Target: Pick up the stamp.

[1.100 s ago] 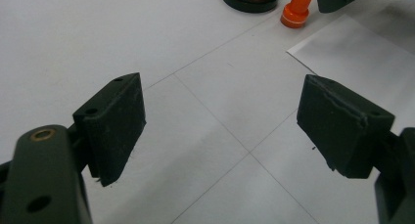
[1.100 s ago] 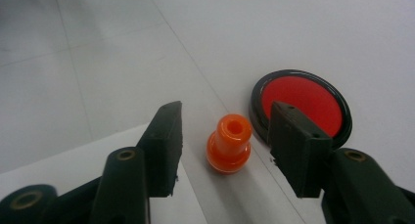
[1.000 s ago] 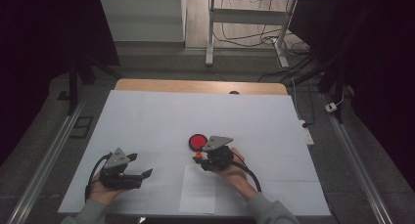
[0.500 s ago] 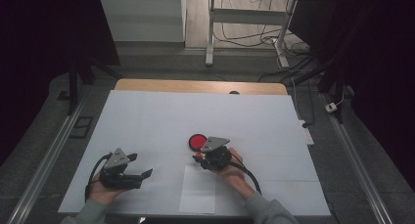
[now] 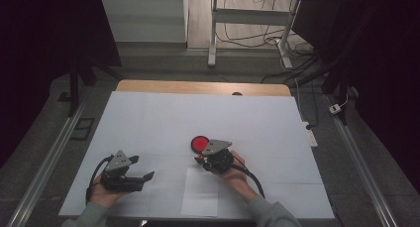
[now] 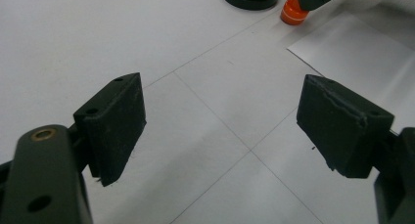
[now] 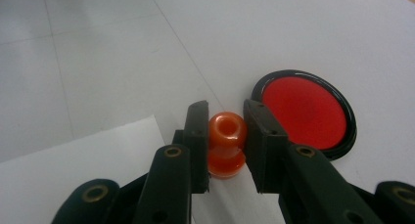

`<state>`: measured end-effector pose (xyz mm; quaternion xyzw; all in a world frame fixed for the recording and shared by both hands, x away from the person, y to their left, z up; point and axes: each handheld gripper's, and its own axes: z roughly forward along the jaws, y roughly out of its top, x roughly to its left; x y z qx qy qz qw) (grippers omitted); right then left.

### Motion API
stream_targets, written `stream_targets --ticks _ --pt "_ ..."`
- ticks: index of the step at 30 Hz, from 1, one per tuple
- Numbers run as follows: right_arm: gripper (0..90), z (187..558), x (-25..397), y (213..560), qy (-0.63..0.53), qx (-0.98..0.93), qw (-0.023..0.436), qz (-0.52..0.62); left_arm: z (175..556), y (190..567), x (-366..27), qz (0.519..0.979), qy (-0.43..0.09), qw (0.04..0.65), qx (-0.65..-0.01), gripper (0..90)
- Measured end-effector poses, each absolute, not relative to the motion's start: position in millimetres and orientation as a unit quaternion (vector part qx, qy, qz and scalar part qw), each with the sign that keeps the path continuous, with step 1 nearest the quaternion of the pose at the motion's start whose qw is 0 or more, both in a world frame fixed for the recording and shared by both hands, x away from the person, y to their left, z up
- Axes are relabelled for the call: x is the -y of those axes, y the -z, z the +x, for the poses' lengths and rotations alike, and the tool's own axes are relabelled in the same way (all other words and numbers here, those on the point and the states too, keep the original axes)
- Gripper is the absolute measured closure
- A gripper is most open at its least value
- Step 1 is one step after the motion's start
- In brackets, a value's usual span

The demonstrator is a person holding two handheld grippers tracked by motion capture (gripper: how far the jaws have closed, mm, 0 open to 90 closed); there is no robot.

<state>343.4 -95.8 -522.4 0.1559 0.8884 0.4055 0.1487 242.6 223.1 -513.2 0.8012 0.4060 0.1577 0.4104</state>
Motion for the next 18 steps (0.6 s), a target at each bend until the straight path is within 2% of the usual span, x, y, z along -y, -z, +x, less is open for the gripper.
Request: stream_targets --ticks 18 --pt "71.8 342.7 105.6 508.6 -0.447 -0.866 0.148 0.168 244.0 515.8 -222.0 0.802 -0.156 0.407 -0.408 18.7"
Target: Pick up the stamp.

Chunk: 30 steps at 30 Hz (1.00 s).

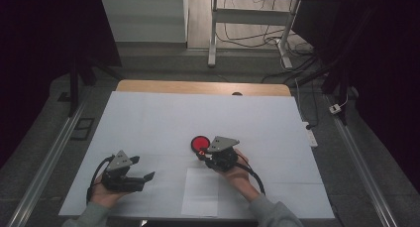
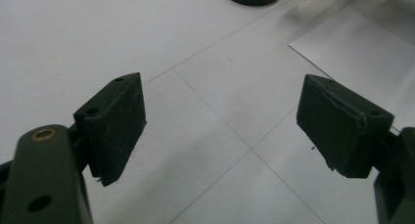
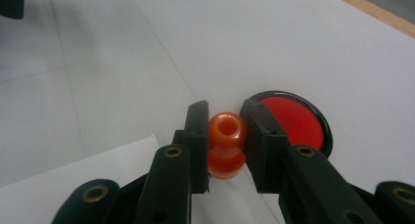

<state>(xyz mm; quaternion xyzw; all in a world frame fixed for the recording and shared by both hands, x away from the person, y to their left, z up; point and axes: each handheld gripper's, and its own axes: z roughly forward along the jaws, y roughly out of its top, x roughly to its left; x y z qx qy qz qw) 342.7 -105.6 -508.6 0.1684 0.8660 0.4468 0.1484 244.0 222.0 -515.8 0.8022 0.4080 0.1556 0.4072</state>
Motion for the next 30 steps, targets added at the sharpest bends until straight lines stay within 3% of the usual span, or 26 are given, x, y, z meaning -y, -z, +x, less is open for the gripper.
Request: stream_targets --ticks 30 --pt "71.9 328.8 140.3 475.2 -0.498 -0.835 0.158 0.173 246.9 517.9 -217.8 0.795 -0.153 0.417 -0.414 20.4"
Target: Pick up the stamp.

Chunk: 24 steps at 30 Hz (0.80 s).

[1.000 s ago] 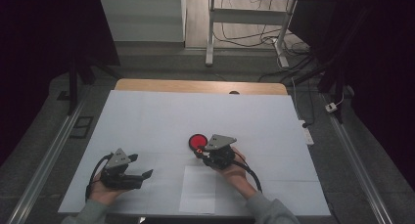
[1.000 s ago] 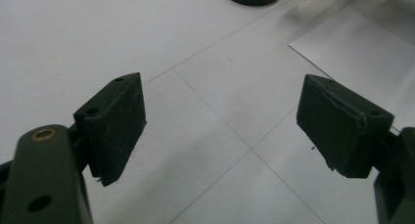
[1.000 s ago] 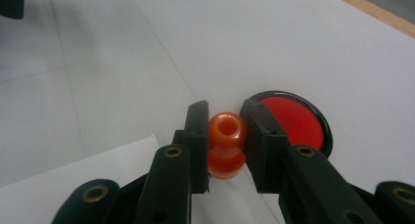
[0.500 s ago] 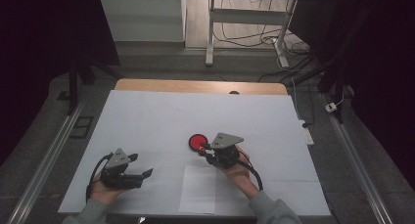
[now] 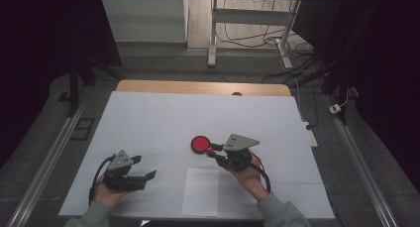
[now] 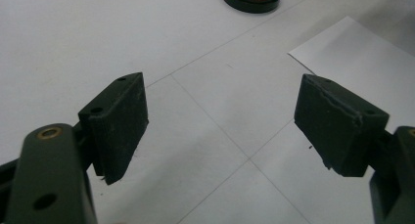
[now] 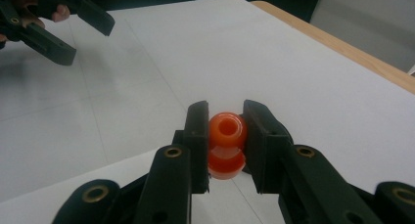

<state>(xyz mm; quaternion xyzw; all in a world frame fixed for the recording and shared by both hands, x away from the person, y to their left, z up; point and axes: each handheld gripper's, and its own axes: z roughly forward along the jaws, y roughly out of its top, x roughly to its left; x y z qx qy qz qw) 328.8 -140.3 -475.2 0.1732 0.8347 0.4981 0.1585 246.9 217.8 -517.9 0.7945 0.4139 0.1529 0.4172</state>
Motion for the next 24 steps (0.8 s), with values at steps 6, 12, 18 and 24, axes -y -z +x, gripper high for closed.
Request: stream_targets --ticks 6,12,18,24 --pt "71.9 328.2 154.8 473.2 -0.503 -0.828 0.161 0.188 248.1 519.5 -214.9 0.797 -0.154 0.414 -0.412 20.5" --pt "71.9 323.7 167.1 474.6 -0.500 -0.827 0.164 0.198 248.0 520.3 -214.5 0.799 -0.156 0.411 -0.410 20.5" --pt "71.9 317.6 175.4 474.4 -0.499 -0.826 0.166 0.203 248.5 520.8 -213.7 0.800 -0.160 0.409 -0.408 20.5" --pt "71.9 310.4 186.4 471.0 -0.501 -0.822 0.174 0.209 248.3 520.6 -214.3 0.801 -0.161 0.410 -0.406 20.5"
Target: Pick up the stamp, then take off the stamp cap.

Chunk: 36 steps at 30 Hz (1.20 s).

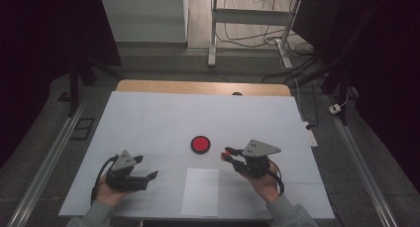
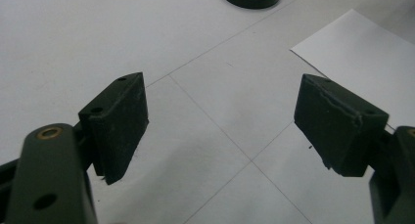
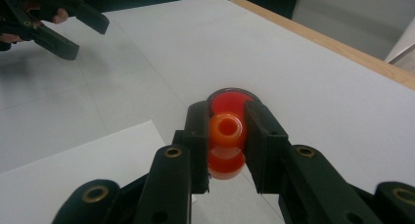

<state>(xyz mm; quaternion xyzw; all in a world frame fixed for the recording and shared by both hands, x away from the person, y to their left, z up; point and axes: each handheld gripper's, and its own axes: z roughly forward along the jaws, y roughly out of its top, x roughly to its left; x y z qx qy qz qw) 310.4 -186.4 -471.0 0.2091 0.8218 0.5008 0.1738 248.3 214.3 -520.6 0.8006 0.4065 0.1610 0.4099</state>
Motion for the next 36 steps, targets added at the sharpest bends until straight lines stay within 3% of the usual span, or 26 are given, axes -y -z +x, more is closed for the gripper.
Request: stream_targets --ticks 15,36 --pt "71.9 299.4 218.2 468.9 -0.513 -0.807 0.184 0.229 248.0 521.5 -216.0 0.799 -0.163 0.409 -0.409 20.3" --pt "71.9 300.8 222.1 470.1 -0.512 -0.807 0.187 0.228 250.0 520.4 -214.3 0.800 -0.163 0.410 -0.407 20.4"
